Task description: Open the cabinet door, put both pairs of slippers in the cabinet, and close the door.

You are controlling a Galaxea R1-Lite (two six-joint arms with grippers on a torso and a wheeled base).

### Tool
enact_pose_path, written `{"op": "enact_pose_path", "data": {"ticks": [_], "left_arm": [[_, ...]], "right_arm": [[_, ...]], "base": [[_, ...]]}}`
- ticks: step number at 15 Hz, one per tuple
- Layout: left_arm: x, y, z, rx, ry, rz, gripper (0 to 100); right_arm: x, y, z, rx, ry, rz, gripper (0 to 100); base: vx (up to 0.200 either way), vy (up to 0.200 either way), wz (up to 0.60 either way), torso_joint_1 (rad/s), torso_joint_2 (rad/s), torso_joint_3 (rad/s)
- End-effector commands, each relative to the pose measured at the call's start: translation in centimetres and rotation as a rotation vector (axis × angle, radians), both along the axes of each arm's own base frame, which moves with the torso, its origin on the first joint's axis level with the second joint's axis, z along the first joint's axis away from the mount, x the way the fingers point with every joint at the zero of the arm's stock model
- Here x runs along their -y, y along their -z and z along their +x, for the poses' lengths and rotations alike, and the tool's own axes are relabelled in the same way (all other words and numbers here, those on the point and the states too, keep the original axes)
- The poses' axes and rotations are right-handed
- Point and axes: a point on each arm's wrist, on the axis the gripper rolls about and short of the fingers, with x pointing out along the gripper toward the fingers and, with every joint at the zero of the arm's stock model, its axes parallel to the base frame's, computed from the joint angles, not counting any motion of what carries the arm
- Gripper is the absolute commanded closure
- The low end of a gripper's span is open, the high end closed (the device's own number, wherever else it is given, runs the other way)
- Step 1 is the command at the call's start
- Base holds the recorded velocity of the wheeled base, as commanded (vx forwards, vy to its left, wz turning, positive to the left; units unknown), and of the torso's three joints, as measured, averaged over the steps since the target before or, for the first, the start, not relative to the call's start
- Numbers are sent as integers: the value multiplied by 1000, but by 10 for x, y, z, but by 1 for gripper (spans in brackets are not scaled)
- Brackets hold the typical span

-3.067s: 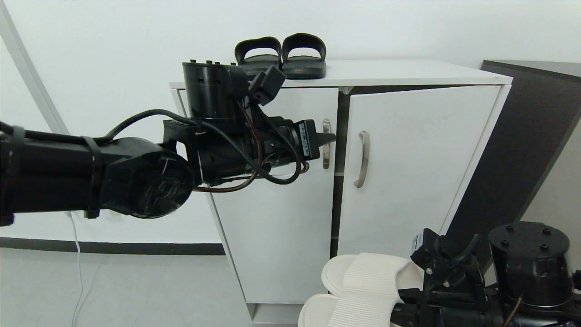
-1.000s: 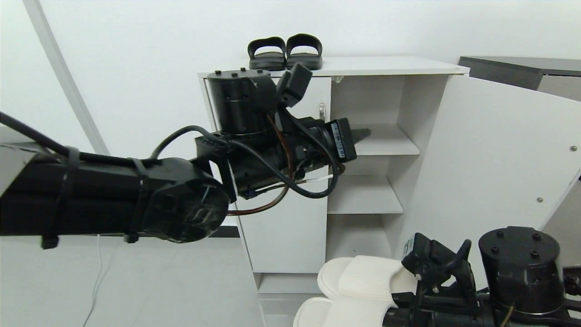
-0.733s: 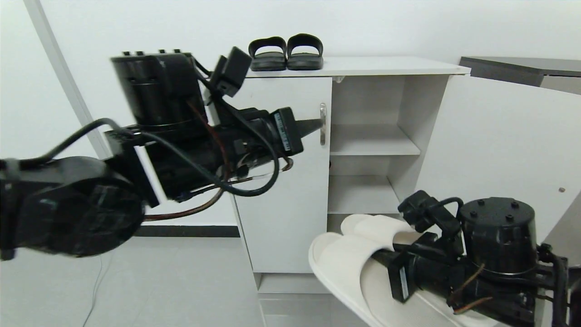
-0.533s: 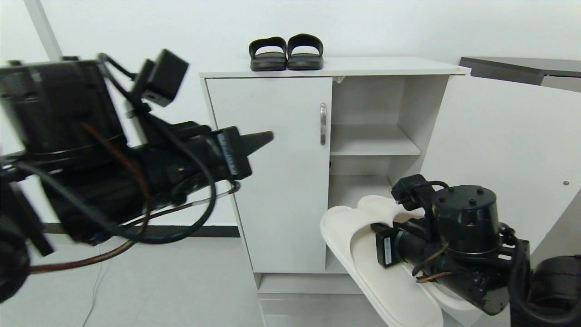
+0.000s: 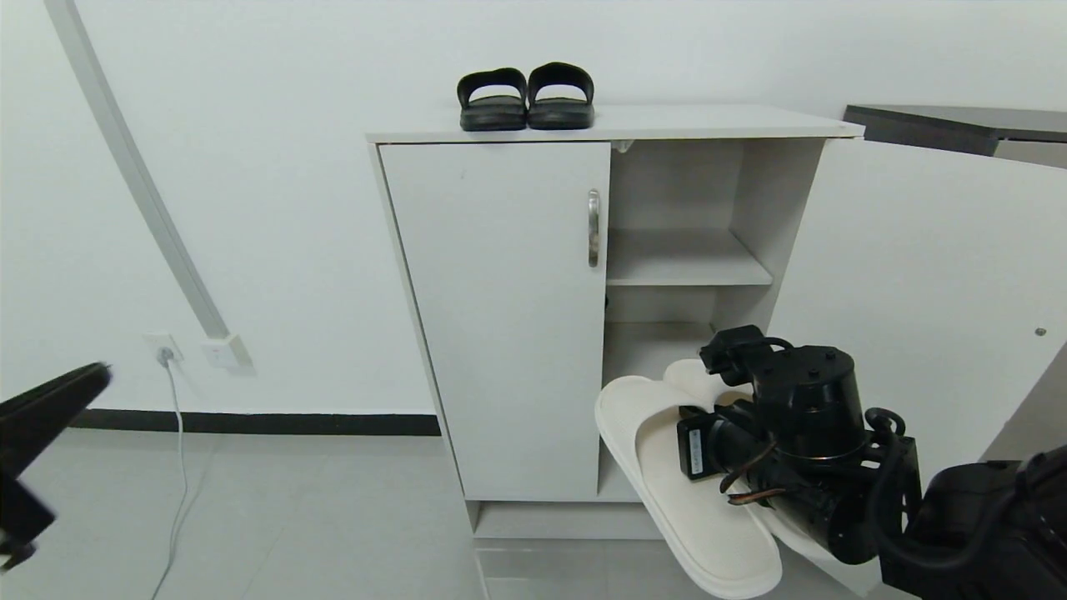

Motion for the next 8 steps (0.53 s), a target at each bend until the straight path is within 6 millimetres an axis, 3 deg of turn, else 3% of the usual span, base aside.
{"op": "enact_pose_path", "data": {"ticks": [1, 4, 6, 8], "left_arm": [[-18, 51, -63, 49, -204, 9, 100], [-18, 110, -93, 61, -288, 25, 100], [-18, 134, -96, 41, -282, 43, 100], [-17, 145, -91, 20, -234, 52, 100]], "right_arm": [[-1, 2, 0, -6, -2, -6, 100], [-2, 3, 1, -7, -3, -11, 100], [-2, 4, 0, -9, -8, -11, 100], [-2, 4, 0, -9, -8, -11, 100]], "base": [[0, 0, 0, 0, 0, 0], [0, 0, 0, 0, 0, 0], [0, 0, 0, 0, 0, 0], [0, 0, 0, 0, 0, 0]]}}
